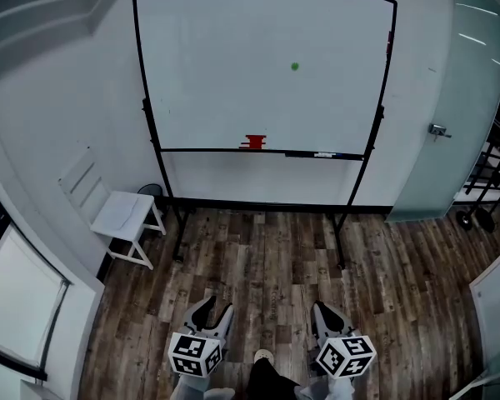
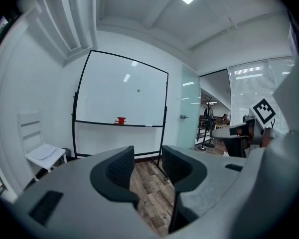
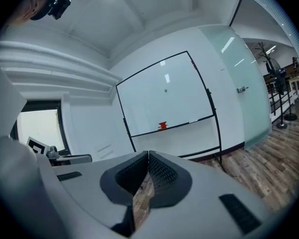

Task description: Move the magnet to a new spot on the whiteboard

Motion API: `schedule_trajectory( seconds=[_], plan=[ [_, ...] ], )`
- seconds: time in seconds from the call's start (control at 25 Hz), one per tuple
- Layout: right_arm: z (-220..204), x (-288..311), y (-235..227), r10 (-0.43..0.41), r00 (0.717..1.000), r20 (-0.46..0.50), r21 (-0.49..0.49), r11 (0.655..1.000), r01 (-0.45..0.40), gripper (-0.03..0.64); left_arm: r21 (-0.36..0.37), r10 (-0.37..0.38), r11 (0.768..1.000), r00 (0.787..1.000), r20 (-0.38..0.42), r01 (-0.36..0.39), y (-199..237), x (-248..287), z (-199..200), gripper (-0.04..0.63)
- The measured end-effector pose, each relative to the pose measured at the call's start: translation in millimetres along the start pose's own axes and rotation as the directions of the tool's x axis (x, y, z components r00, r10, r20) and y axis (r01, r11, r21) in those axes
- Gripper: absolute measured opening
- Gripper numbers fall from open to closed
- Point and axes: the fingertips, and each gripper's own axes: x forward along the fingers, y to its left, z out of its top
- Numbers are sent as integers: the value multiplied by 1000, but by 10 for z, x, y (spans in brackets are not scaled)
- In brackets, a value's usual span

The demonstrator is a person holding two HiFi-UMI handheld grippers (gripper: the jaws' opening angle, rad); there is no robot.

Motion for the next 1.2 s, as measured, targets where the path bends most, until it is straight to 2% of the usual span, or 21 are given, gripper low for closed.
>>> schedule_trajectory(
  seconds=[0.52,1.2],
  plan=[
    [385,1079,-306,32,999,-25,-5,999,-33,29,-12,35,999,999,-7,-35,514,905,343,178],
    [530,1952,-781,66,997,-41,-13,998,-67,29,-24,68,997,998,-2,-68,804,1790,391,180]
  ],
)
